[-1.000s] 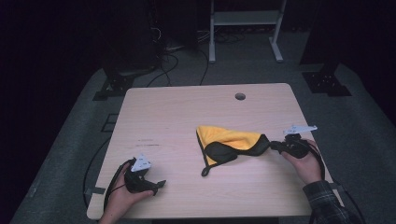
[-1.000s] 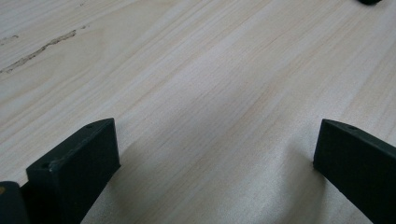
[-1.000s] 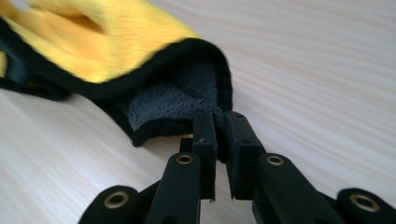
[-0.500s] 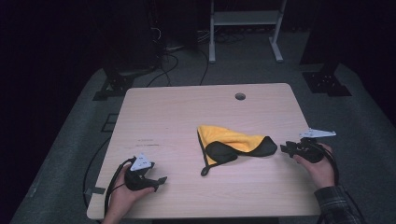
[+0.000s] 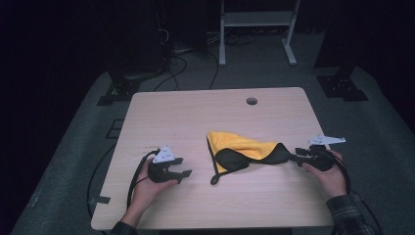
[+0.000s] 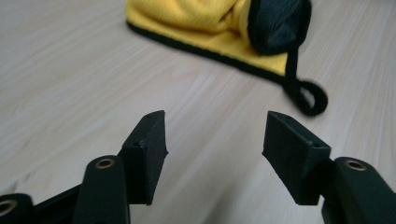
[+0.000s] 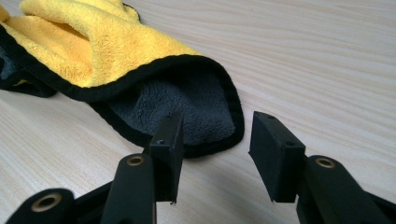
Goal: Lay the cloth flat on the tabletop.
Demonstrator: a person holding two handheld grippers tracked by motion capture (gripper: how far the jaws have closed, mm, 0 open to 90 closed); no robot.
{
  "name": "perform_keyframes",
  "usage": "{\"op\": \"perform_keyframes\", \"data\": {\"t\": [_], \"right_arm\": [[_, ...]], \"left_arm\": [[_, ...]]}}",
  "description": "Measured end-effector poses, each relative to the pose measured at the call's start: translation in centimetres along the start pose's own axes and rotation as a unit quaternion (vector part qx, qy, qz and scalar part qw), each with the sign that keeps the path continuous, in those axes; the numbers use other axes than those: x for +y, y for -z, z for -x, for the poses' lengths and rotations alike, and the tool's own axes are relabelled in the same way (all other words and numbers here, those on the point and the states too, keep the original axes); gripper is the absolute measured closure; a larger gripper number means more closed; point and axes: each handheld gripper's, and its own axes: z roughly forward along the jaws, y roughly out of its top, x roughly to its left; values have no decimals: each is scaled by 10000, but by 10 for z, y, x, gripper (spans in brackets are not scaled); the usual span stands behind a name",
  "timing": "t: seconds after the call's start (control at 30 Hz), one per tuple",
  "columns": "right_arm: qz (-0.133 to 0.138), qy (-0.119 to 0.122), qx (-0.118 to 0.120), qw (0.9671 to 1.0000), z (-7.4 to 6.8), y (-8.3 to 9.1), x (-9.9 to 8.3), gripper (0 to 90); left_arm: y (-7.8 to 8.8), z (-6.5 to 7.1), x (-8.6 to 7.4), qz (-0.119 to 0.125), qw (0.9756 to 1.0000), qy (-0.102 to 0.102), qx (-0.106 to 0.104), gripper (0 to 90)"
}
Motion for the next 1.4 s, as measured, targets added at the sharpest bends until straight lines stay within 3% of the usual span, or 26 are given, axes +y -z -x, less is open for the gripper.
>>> {"op": "perform_keyframes", "data": {"t": [0.37, 0.7, 0.8, 0.9, 0.97, 1.13, 1.2, 1.3, 1.4], "right_arm": [[-43, 18, -9, 10000, 0, -1, -1, 521], [-12, -20, -27, 10000, 1, -1, -1, 511], [-17, -26, -34, 10000, 2, -1, -1, 511], [5, -20, -42, 10000, 2, 0, -1, 511], [21, -35, -38, 10000, 2, 0, -1, 511], [36, -33, -50, 10000, 3, 1, -1, 511], [50, -29, -52, 10000, 3, 1, -1, 511], [79, -23, -57, 9999, 2, 2, -1, 509], [110, -55, -60, 9999, 2, 4, -1, 508]], "left_arm": [[-37, 7, 38, 125, 9991, -270, -289, 428], [-67, 10, 56, 307, 9976, -308, -532, 461], [-75, 12, 60, 315, 9973, -405, -524, 471], [-82, 13, 61, 265, 9973, -383, -566, 530], [-86, 14, 61, 188, 9976, -315, -581, 626], [-84, 14, 63, -21, 9977, -29, -677, 850], [-79, 13, 64, 16, 9972, 96, -738, 861], [-68, 11, 66, 83, 9971, 113, -745, 861], [-51, 6, 66, 186, 9977, 134, -642, 861]]}}
